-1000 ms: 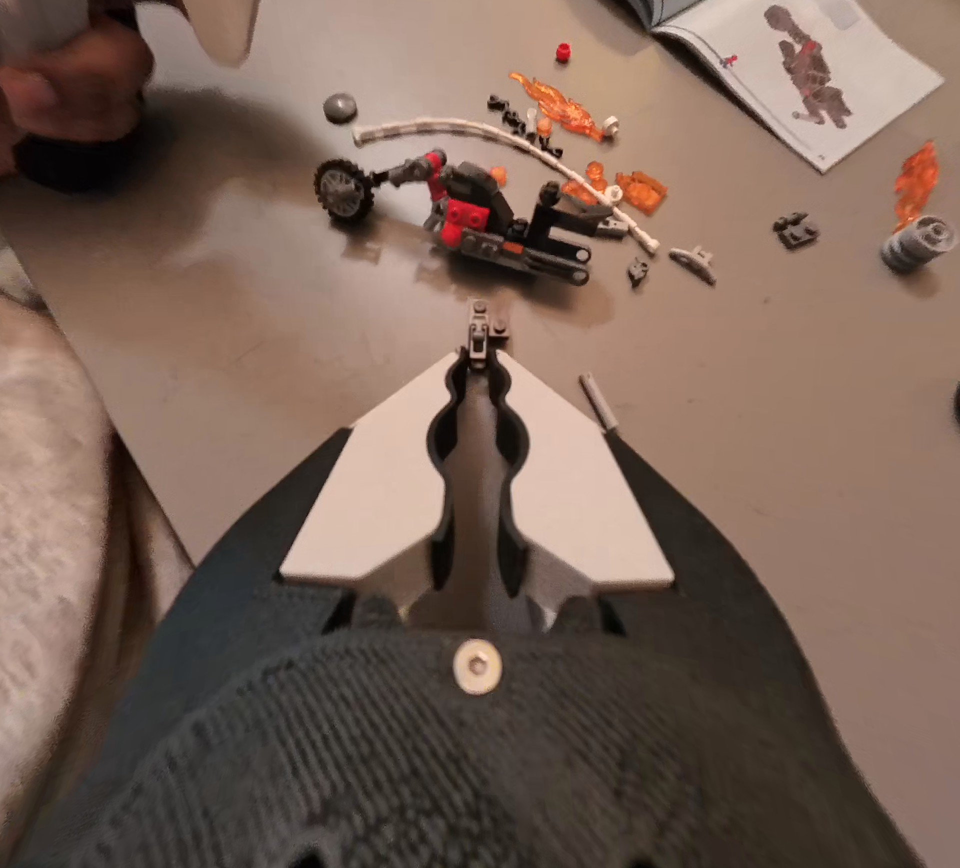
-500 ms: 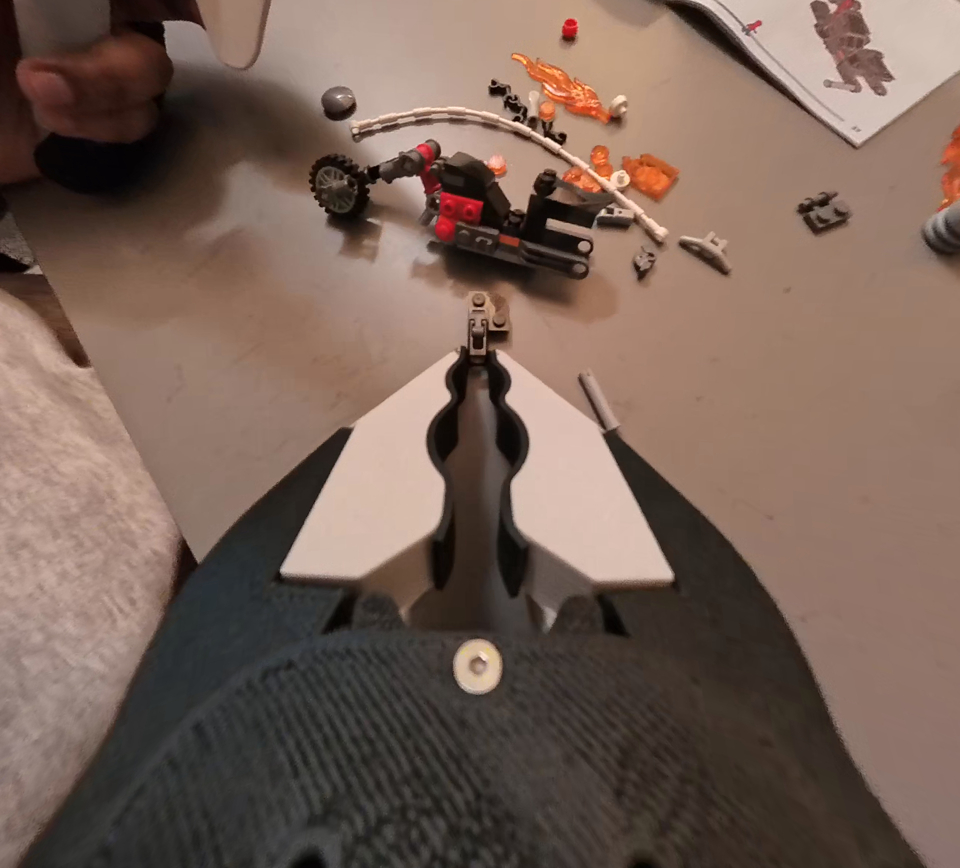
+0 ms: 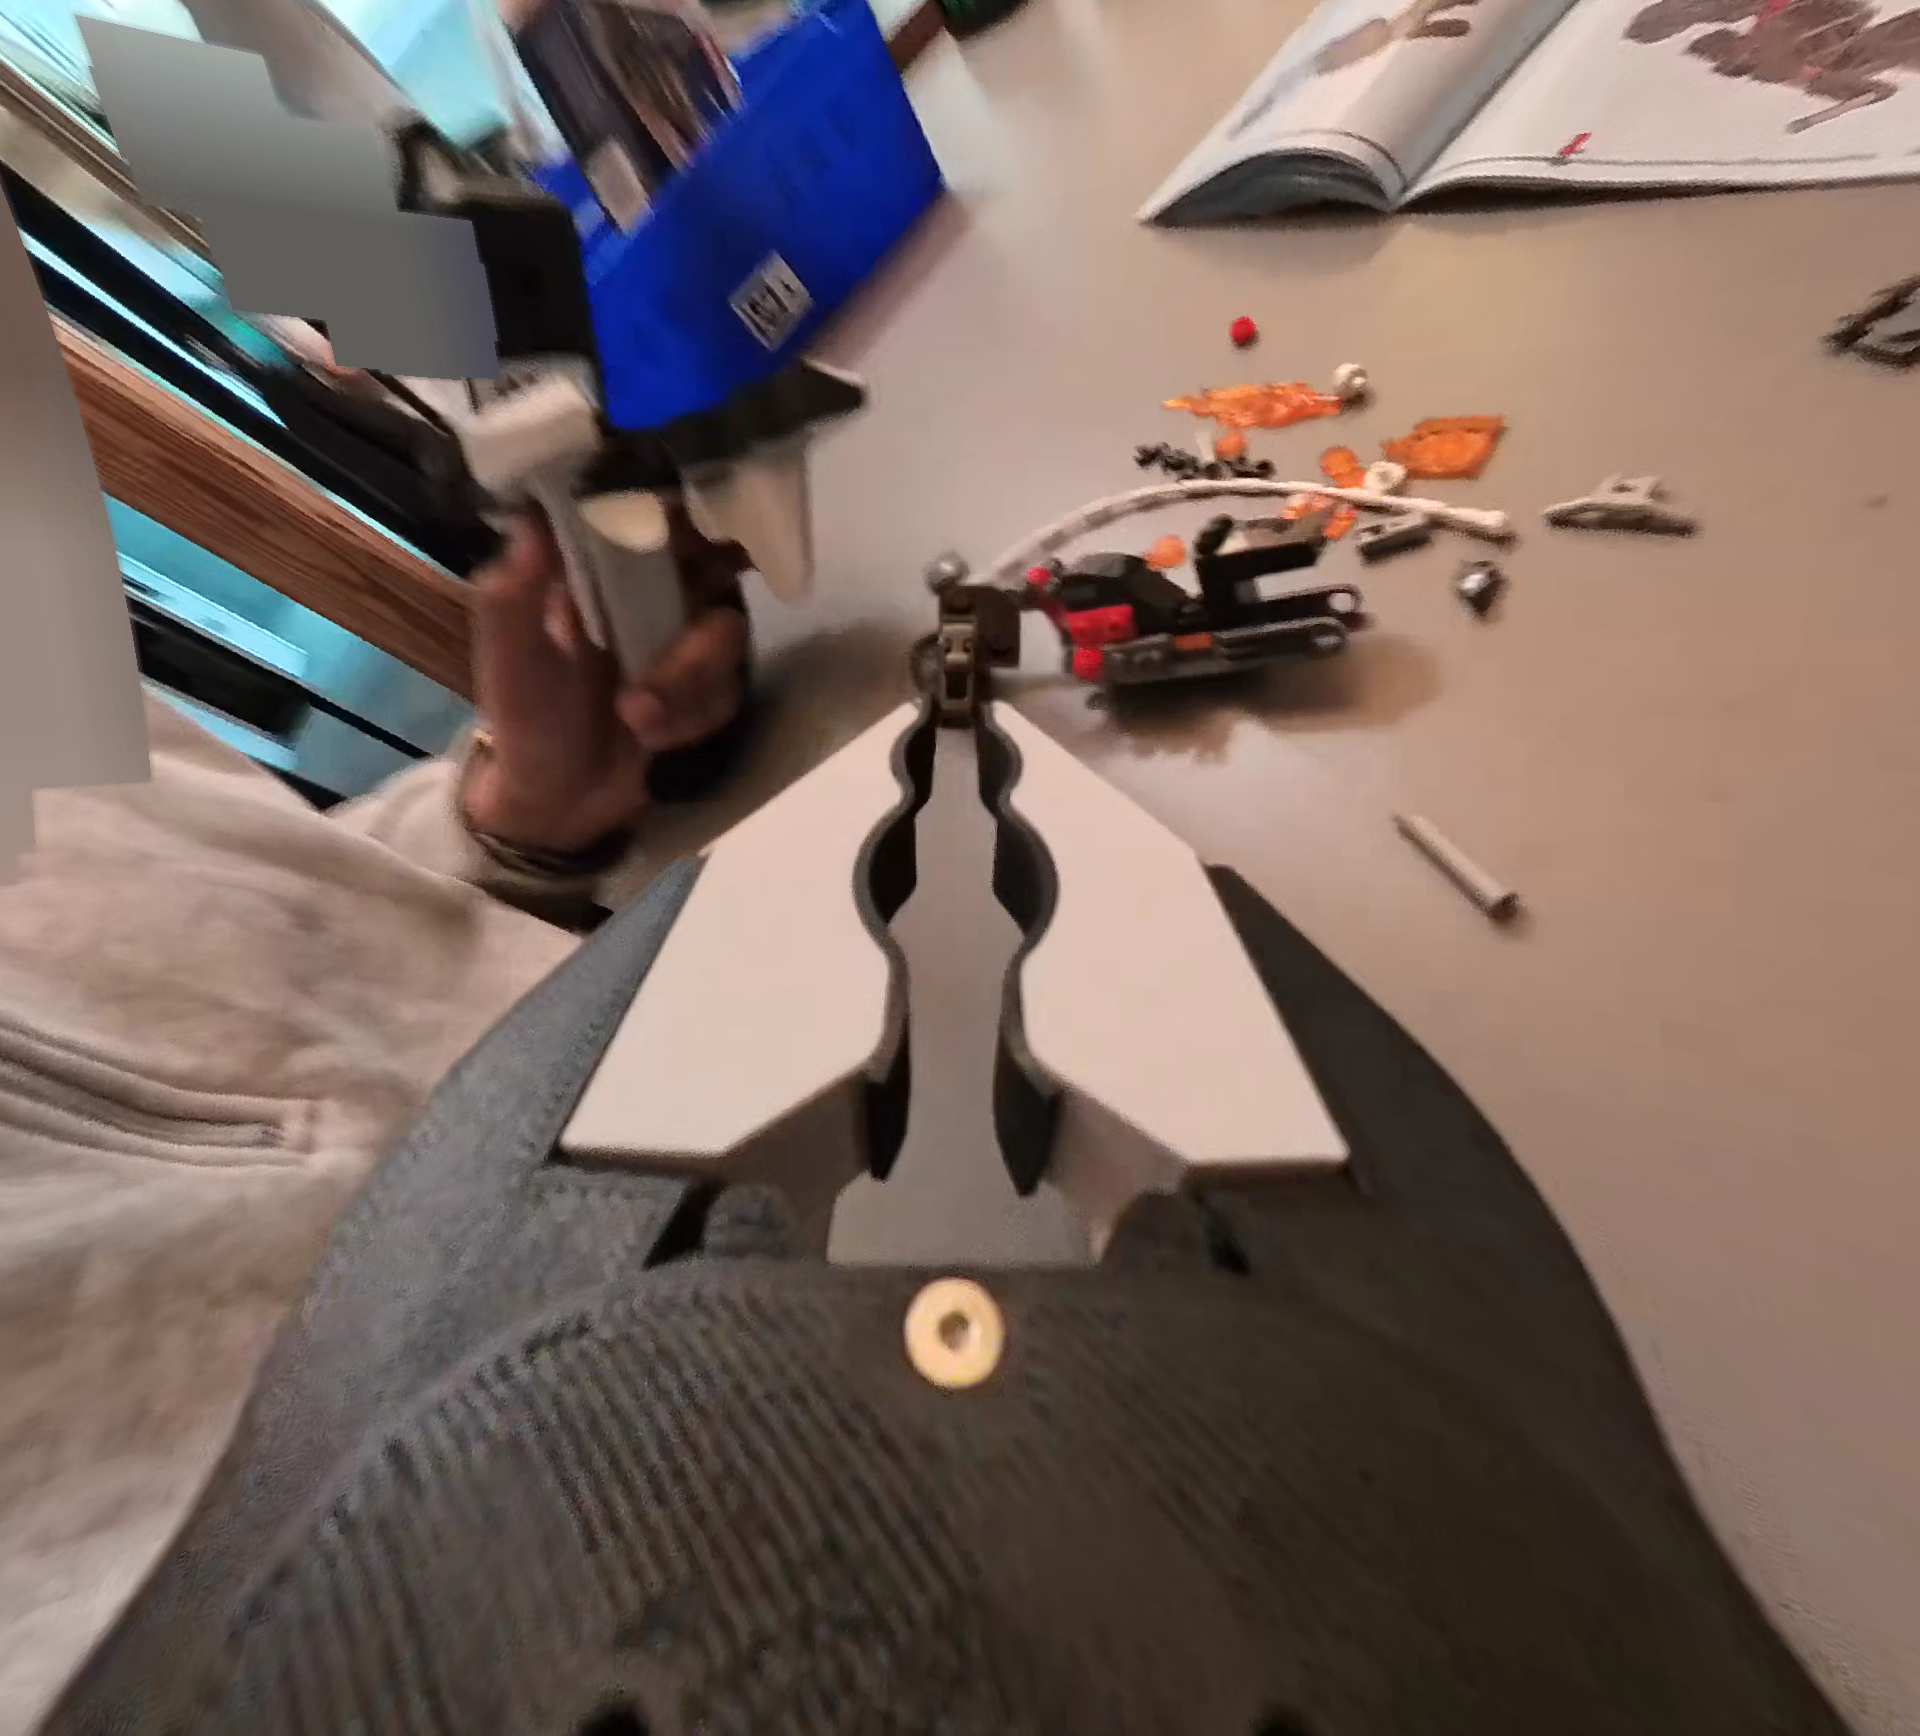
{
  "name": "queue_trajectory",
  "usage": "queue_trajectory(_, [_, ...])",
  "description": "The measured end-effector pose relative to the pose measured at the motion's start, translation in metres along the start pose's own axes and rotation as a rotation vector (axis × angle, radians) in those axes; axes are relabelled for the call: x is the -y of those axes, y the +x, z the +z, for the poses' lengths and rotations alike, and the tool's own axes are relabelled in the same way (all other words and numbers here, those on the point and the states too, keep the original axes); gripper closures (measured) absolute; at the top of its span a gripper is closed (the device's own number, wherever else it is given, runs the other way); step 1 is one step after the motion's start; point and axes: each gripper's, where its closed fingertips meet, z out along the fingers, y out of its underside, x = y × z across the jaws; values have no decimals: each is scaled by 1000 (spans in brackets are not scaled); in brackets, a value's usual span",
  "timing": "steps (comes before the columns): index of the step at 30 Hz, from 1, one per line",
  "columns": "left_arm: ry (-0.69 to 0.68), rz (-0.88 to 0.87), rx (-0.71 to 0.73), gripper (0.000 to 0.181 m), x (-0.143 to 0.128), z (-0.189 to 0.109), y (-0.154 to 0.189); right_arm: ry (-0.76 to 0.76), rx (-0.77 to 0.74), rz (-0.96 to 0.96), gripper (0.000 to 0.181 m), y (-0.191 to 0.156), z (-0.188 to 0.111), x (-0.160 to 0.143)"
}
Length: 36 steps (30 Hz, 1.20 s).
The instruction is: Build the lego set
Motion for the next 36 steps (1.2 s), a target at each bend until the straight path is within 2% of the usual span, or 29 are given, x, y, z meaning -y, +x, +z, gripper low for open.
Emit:
queue_trajectory(5, [-78,100,-16,129,-12,7,13,123,191,201,176,-22,-6,13])
queue_trajectory(15, [-230,363,11,145,-41,20,31,149,459,396,177,-58,-7,12])
queue_trajectory(18, [-228,409,36,155,-40,21,31,158,475,415,177,-58,-10,11])
queue_trajectory(24, [-208,383,9,155,-37,20,31,147,409,364,176,-53,-9,4])
queue_trajectory(30, [-263,450,-23,160,-48,24,39,151,489,418,177,-61,-9,5])
queue_trajectory(36, [-258,425,-44,163,-47,23,40,145,517,442,177,-62,-7,4])
